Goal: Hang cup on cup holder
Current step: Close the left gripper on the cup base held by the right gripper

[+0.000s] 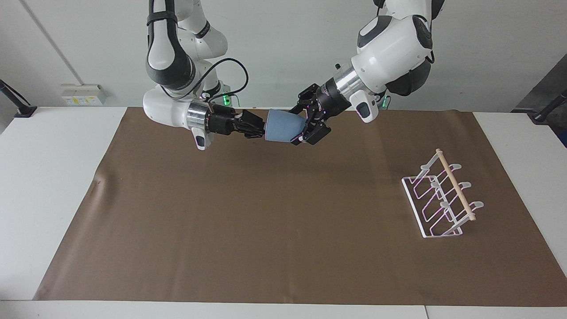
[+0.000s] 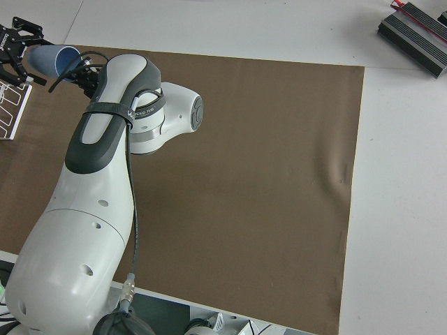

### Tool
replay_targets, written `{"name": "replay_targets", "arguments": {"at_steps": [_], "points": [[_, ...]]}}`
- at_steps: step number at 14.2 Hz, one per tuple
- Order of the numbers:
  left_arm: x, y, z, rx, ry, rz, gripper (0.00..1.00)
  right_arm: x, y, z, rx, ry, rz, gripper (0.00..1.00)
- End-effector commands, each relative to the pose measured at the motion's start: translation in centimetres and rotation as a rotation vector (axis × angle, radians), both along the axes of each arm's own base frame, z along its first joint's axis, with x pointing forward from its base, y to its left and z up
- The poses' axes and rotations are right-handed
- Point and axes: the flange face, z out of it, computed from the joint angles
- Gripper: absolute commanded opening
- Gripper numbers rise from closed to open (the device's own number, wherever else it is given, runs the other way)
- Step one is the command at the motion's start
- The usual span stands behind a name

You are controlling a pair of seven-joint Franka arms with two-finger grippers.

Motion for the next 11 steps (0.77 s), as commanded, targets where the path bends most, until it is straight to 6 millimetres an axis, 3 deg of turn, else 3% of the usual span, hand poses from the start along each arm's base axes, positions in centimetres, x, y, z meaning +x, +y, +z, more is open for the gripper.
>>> {"name": "replay_targets", "arguments": {"at_steps": [1,3,4,6,7,8,11], "points": [[-0.95,0.37,0.23,0.004,-0.004,0.01,1.0,-0.4,-0.29,0.46,0.013,-0.012,-0.031,0.0],[-0.94,0.19,0.39,-0.002,-0.013,0.019,1.0,-0.4,-0.29,0.46,0.013,-0.012,-0.031,0.0],[-0.98,0.0,0.43,-0.005,-0.02,0.022,0.93,-0.4,-0.29,0.46,0.013,-0.012,-0.031,0.0],[-0.87,0.04,0.53,-0.009,-0.024,0.033,0.47,-0.4,-0.29,0.46,0.013,-0.012,-0.031,0.0],[-0.8,0.13,0.55,-0.01,-0.025,0.035,0.19,-0.4,-0.3,0.44,0.011,-0.012,-0.032,0.0],[-0.8,0.13,0.55,-0.01,-0.026,0.035,0.0,-0.4,-0.3,0.44,0.011,-0.012,-0.032,0.0],[-0.69,0.39,0.57,-0.01,-0.026,0.04,0.0,-0.4,-0.3,0.44,0.011,-0.012,-0.031,0.0]]}}
